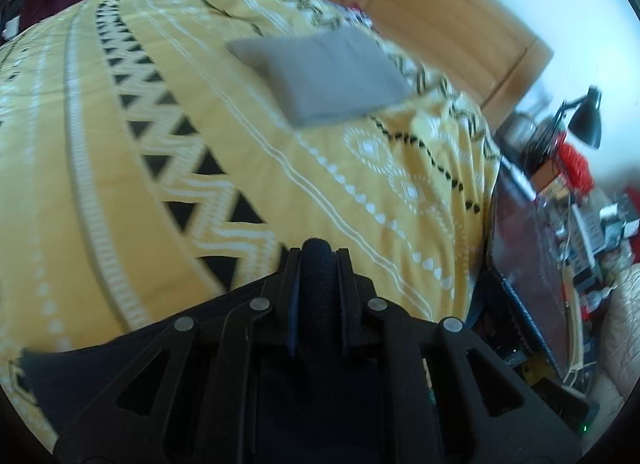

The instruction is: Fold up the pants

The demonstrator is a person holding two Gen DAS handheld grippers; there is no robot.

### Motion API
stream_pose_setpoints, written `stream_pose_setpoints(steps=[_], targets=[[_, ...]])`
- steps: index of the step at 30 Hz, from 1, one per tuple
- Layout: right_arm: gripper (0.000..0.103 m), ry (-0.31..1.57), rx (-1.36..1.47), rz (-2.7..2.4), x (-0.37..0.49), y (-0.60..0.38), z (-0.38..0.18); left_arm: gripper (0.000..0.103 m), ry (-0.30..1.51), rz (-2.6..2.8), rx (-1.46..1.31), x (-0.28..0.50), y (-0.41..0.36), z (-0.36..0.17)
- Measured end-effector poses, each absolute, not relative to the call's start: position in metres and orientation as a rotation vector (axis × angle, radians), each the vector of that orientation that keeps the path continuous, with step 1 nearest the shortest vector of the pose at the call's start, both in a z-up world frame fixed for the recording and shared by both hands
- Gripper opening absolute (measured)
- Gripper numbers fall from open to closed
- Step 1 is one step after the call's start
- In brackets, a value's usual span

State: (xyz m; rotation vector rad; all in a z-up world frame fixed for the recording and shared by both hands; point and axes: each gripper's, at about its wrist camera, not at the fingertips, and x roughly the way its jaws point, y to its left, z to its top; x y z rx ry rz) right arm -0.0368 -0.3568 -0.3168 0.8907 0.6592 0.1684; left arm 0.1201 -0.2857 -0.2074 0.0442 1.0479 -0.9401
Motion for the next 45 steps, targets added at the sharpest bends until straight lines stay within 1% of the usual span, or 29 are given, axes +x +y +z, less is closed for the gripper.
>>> stream_pose_setpoints(steps=[6,8,12,14,15,17,19,23,24,25,27,28,29,30,31,32,35,37,41,45], targets=[[0.014,0.625,1.002,0.191,-0.048,-0.383,-0.334,0.016,1.073,-0.951,0.084,0.119,-0.323,-0.221],[0.015,0.625,1.029,0.175,-0.049,-0.391,-0.337,0.019,1.110,-0.956,0.099,0.123,-0.333,-0.237],[0.017,0.663,1.110,0.133,-0.055,-0.406,-0.358,0.040,1.144,-0.917,0.058,0.124,-0.335,-0.257],[0.025,0.672,1.142,0.127,-0.059,-0.408,-0.361,0.041,1.146,-0.903,0.022,0.124,-0.330,-0.251],[0.026,0.680,1.142,0.118,-0.060,-0.409,-0.360,0.041,1.133,-0.909,0.006,0.123,-0.326,-0.244],[0.030,0.688,1.087,0.083,-0.066,-0.411,-0.353,0.043,1.082,-0.903,-0.023,0.122,-0.314,-0.225],[0.031,0.689,1.024,0.038,-0.073,-0.412,-0.346,0.051,1.030,-0.896,-0.056,0.123,-0.295,-0.207],[0.034,0.689,0.894,-0.023,-0.091,-0.417,-0.322,0.055,0.959,-0.852,-0.046,0.118,-0.245,-0.181],[0.035,0.683,0.849,-0.037,-0.096,-0.418,-0.313,0.056,0.949,-0.833,-0.047,0.116,-0.229,-0.177],[0.035,0.676,0.815,-0.050,-0.099,-0.420,-0.307,0.060,0.941,-0.818,-0.050,0.113,-0.213,-0.175],[0.039,0.668,0.733,-0.055,-0.098,-0.425,-0.292,0.063,0.954,-0.759,-0.060,0.109,-0.178,-0.181],[0.044,0.688,0.701,-0.015,-0.086,-0.430,-0.288,0.064,0.965,-0.730,-0.054,0.106,-0.162,-0.187],[0.045,0.698,0.694,0.014,-0.080,-0.434,-0.286,0.064,0.983,-0.706,-0.044,0.103,-0.147,-0.194],[0.051,0.714,0.703,0.067,-0.066,-0.443,-0.286,0.064,1.021,-0.671,-0.047,0.099,-0.126,-0.207],[0.061,0.744,0.715,0.117,-0.050,-0.450,-0.290,0.064,1.051,-0.649,-0.068,0.097,-0.113,-0.217],[0.064,0.799,0.718,0.167,-0.030,-0.457,-0.297,0.064,1.095,-0.627,-0.108,0.094,-0.096,-0.232],[0.065,0.953,0.648,0.224,0.016,-0.465,-0.324,0.064,1.130,-0.576,-0.182,0.084,-0.066,-0.253],[0.065,1.025,0.713,0.300,0.036,-0.470,-0.341,0.064,1.152,-0.606,-0.241,0.081,-0.061,-0.264],[0.067,1.060,0.710,0.379,0.057,-0.469,-0.351,0.064,1.228,-0.720,-0.324,0.085,-0.074,-0.291],[0.068,1.096,0.756,0.444,0.076,-0.472,-0.368,0.064,1.219,-0.773,-0.355,0.092,-0.090,-0.299]])
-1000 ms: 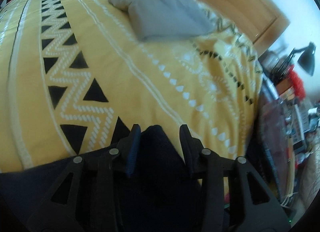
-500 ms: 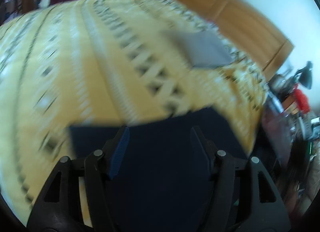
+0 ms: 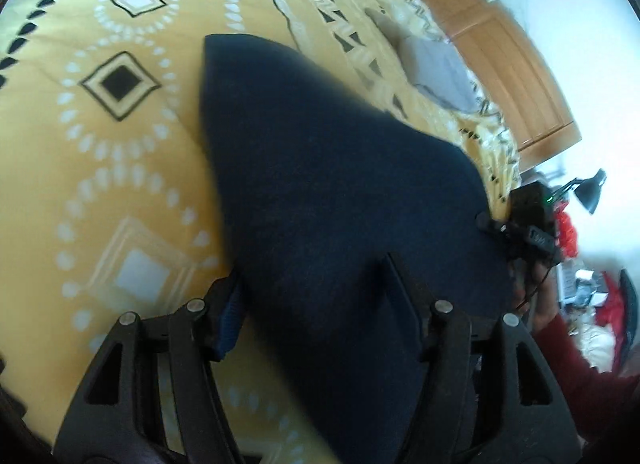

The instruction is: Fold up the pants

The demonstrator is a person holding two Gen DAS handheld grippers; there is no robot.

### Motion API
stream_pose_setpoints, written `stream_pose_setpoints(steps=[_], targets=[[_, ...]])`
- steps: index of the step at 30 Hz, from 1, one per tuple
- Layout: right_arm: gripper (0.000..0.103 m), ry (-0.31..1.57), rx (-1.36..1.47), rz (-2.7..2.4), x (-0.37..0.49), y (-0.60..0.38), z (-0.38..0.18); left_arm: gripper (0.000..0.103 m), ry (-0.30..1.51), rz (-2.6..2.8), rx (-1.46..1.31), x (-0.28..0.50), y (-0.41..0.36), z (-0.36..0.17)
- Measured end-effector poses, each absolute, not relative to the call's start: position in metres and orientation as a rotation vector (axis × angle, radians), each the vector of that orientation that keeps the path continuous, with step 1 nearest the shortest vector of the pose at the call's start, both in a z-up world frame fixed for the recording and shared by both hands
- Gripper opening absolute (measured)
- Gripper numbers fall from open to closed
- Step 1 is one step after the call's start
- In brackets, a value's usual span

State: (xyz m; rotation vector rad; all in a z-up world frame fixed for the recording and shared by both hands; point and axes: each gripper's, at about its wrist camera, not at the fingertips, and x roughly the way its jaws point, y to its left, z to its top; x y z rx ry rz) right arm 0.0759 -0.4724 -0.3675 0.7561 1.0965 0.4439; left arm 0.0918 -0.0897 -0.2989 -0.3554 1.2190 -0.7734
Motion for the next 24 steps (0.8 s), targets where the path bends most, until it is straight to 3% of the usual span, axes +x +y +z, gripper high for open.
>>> stream_pose_setpoints(steps=[3,7,9,10,11,14,19,24], targets=[[0.069,1.108,0.793,0.475,0.084,-0.474,-0.375,0.062,1.212,-0.804,-0.372,0.097,-0.099,-0.300],[0.071,1.120,0.787,0.489,0.086,-0.464,-0.378,0.038,1.182,-0.797,-0.312,0.094,-0.109,-0.296],[0.059,1.119,0.736,0.449,0.082,-0.454,-0.370,0.026,1.124,-0.802,-0.289,0.086,-0.107,-0.283],[0.046,1.111,0.696,0.433,0.079,-0.448,-0.362,0.023,1.103,-0.820,-0.296,0.082,-0.105,-0.277],[0.039,1.086,0.628,0.414,0.073,-0.439,-0.348,0.023,1.080,-0.837,-0.300,0.076,-0.103,-0.268],[0.034,1.020,0.509,0.367,0.054,-0.420,-0.309,0.021,1.032,-0.870,-0.281,0.065,-0.102,-0.248],[0.032,0.906,0.417,0.344,0.034,-0.390,-0.246,0.021,0.956,-0.889,-0.274,0.061,-0.088,-0.210],[0.032,0.883,0.431,0.429,0.056,-0.358,-0.214,0.021,0.928,-0.828,-0.309,0.097,-0.020,-0.173]])
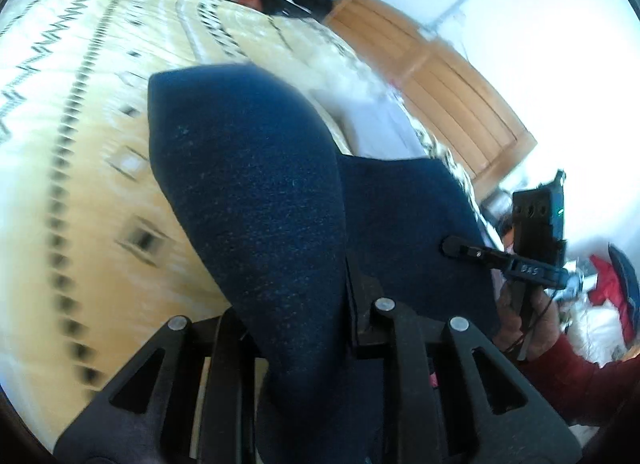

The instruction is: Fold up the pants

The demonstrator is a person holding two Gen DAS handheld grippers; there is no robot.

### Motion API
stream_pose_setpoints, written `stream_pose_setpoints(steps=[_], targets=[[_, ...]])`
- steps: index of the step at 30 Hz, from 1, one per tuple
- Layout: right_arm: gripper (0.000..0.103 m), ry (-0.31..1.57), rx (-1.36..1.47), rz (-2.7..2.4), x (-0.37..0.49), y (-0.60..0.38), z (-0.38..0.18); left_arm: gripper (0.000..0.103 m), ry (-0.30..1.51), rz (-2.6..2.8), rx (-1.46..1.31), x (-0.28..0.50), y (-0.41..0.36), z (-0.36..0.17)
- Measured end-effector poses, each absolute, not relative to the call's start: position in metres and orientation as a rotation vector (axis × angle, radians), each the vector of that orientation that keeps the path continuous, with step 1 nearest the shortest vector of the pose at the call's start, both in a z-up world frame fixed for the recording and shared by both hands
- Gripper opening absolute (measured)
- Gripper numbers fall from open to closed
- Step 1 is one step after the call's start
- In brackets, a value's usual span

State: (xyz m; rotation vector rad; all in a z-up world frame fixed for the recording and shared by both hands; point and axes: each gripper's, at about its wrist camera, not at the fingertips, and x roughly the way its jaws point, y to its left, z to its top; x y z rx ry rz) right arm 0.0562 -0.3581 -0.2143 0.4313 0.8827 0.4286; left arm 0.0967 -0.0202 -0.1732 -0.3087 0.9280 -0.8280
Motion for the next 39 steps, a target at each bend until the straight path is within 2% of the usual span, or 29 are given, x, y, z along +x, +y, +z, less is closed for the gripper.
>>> stream_pose_setpoints(steps=[4,9,11,12,13,14,16,18,23,27,28,30,31,32,33,34,35,37,39], targets=[[0.030,0.906,0.504,0.536,0.109,-0.325,-0.225,0.021,0.951,-0.739,-0.333,0.144,0.044,-0.171],[0.028,0.982,0.463,0.649,0.197,-0.253,-0.275,0.023,1.035,-0.614,-0.326,0.199,0.090,-0.218],[0.028,1.019,0.423,0.635,0.227,-0.234,-0.303,0.026,1.082,-0.564,-0.346,0.211,0.099,-0.252],[0.029,1.041,0.426,0.629,0.238,-0.233,-0.316,0.033,1.095,-0.551,-0.356,0.212,0.103,-0.264],[0.033,1.064,0.439,0.630,0.249,-0.235,-0.328,0.039,1.102,-0.547,-0.383,0.212,0.106,-0.273],[0.038,1.079,0.455,0.639,0.255,-0.237,-0.339,0.040,1.092,-0.547,-0.427,0.209,0.110,-0.276],[0.044,1.091,0.417,0.623,0.257,-0.239,-0.340,0.040,1.073,-0.528,-0.422,0.202,0.111,-0.268],[0.046,1.052,0.346,0.582,0.250,-0.240,-0.325,0.039,1.015,-0.466,-0.389,0.185,0.116,-0.249],[0.049,0.847,0.222,0.524,0.193,-0.243,-0.259,0.039,0.872,-0.440,-0.384,0.134,0.130,-0.218],[0.048,0.892,0.183,0.714,0.145,-0.214,-0.272,0.039,0.903,-0.555,-0.358,0.114,0.108,-0.234],[0.046,0.921,0.169,0.726,0.140,-0.213,-0.283,0.039,0.914,-0.541,-0.350,0.112,0.107,-0.242],[0.033,0.969,0.223,0.697,0.143,-0.225,-0.308,0.039,0.945,-0.499,-0.399,0.116,0.118,-0.253],[0.019,0.978,0.267,0.693,0.146,-0.234,-0.315,0.039,0.945,-0.475,-0.418,0.115,0.124,-0.250],[0.014,0.981,0.294,0.672,0.147,-0.243,-0.316,0.039,0.937,-0.422,-0.408,0.112,0.131,-0.243],[0.017,0.971,0.288,0.645,0.145,-0.246,-0.309,0.039,0.926,-0.396,-0.398,0.106,0.136,-0.238],[0.041,0.952,0.258,0.615,0.138,-0.247,-0.301,0.042,0.915,-0.360,-0.383,0.101,0.141,-0.232],[0.070,0.927,0.211,0.577,0.128,-0.246,-0.289,0.045,0.910,-0.318,-0.358,0.093,0.143,-0.227],[0.093,0.899,0.126,0.479,0.103,-0.245,-0.277,0.061,0.904,-0.234,-0.302,0.079,0.143,-0.223],[0.094,0.899,0.047,0.368,0.079,-0.231,-0.273,0.063,0.900,-0.145,-0.227,0.061,0.132,-0.225]])
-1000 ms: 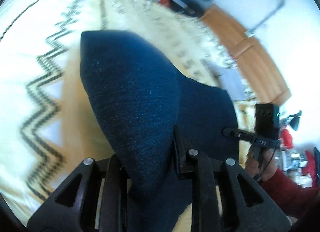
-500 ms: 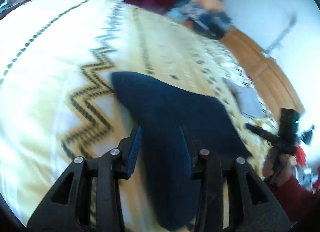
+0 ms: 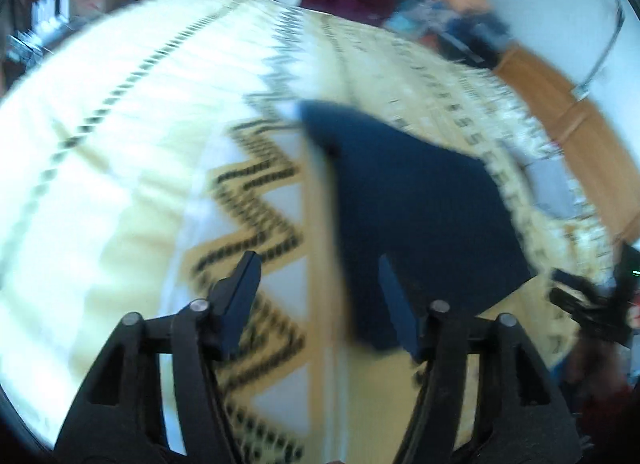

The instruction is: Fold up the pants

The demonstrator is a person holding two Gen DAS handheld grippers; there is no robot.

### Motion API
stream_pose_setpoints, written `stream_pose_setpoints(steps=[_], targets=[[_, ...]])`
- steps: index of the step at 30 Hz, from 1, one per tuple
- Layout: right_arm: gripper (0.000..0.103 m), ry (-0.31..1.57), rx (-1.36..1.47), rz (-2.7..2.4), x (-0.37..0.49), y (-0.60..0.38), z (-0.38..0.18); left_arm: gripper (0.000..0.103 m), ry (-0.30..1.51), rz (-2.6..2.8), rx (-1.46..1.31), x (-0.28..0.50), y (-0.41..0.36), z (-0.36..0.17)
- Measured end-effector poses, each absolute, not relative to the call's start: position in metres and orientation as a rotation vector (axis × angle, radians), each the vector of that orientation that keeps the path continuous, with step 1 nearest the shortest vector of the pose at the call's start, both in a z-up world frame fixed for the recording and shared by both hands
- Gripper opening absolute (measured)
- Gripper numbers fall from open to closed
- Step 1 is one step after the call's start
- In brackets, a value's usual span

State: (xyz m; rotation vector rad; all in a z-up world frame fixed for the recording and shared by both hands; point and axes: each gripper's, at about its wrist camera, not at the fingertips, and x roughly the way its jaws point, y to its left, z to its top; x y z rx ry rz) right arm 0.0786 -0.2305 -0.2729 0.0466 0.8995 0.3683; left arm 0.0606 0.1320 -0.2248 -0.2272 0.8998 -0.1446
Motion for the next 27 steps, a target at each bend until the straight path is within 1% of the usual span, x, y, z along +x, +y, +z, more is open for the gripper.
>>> stream_pose_setpoints(steps=[2,6,8,9,10,11,13,16,20,27], targets=[[0.094,0.925,-0.031,0.270,0.057,-0.215,-0.279,0.065,0.926,-0.128,-0.177,0.042,0.117,-0.234],[0.094,1.000,-0.038,0.173,0.037,-0.200,-0.310,0.068,0.968,-0.089,-0.075,0.025,0.083,-0.255],[0.094,1.024,-0.019,0.140,0.034,-0.195,-0.320,0.078,0.955,-0.055,-0.071,0.023,0.073,-0.258],[0.094,1.039,-0.010,0.127,0.033,-0.197,-0.325,0.091,0.965,-0.047,-0.070,0.026,0.068,-0.261],[0.095,1.053,-0.008,0.117,0.033,-0.201,-0.331,0.102,0.979,-0.036,-0.050,0.031,0.063,-0.266],[0.099,1.070,-0.006,0.112,0.034,-0.201,-0.336,0.103,0.995,-0.022,-0.028,0.032,0.058,-0.270],[0.103,1.117,0.038,0.110,0.044,-0.203,-0.341,0.103,1.012,0.030,0.023,0.033,0.051,-0.274],[0.103,1.169,0.033,0.106,0.055,-0.198,-0.351,0.103,1.020,0.086,0.041,0.036,0.047,-0.276],[0.103,1.170,0.042,0.110,0.057,-0.201,-0.351,0.103,1.046,0.126,0.032,0.045,0.048,-0.278],[0.103,1.180,0.052,0.095,0.061,-0.199,-0.351,0.103,1.021,0.156,0.042,0.042,0.044,-0.280]])
